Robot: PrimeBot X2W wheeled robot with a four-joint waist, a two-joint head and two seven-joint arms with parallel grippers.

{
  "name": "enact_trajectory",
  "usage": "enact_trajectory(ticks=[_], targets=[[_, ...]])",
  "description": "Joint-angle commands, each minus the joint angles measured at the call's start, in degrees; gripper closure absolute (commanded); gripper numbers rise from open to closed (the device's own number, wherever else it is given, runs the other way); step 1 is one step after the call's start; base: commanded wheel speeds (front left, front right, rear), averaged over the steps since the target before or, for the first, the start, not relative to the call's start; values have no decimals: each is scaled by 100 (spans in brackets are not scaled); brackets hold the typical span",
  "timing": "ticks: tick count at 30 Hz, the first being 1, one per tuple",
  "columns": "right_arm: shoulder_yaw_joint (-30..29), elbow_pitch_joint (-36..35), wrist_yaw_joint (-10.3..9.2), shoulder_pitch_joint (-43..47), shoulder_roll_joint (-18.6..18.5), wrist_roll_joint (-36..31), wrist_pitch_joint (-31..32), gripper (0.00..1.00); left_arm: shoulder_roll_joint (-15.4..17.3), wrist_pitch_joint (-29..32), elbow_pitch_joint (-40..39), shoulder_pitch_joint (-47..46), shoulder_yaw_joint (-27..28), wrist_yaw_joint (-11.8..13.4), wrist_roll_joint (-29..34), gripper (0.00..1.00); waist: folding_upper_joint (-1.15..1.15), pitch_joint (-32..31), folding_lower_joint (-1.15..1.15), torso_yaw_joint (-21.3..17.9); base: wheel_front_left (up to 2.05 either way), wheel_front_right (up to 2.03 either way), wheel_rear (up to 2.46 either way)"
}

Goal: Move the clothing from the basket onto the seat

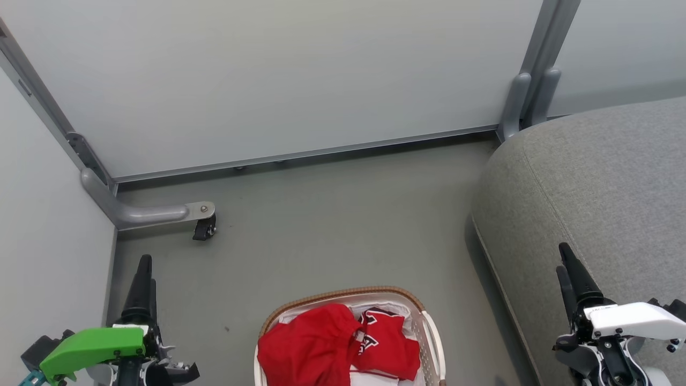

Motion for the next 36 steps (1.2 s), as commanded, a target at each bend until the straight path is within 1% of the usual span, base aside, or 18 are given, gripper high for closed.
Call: enact_trajectory(ticks=[1, 7, 14, 20, 29, 36], targets=[[-33, -75, 0, -159, -49, -296, -69, 0, 55, -78, -52, -101, 15, -5, 298, 0, 0, 8, 0, 5, 0, 0, 0], [-36, -122, 1, -187, -13, -1104, -221, 0, 40, -229, -5, -91, -26, -7, 1149, 0, 0, 32, 0, 23, 0, 0, 0], [206, -100, 1, -190, -49, -2015, -389, 0, 68, -396, 59, -62, -141, -8, 2154, 0, 0, 51, 0, 42, 0, 0, 0], [381, -84, 1, -226, -81, -2679, -520, 0, 94, -526, 41, -40, -294, 110, 3012, 0, 0, 72, 0, 51, 0, 0, 0], [492, 54, 1, -252, -89, -3476, -705, 0, 188, -710, 96, -23, -644, 196, 3919, 0, 0, 105, 0, 62, 0, 0, 0], [595, 149, 2, -248, -128, -4178, -833, 0, 250, -838, 178, 25, -868, 367, 4456, 0, 0, 117, 0, 46, 0, 0, 0]])
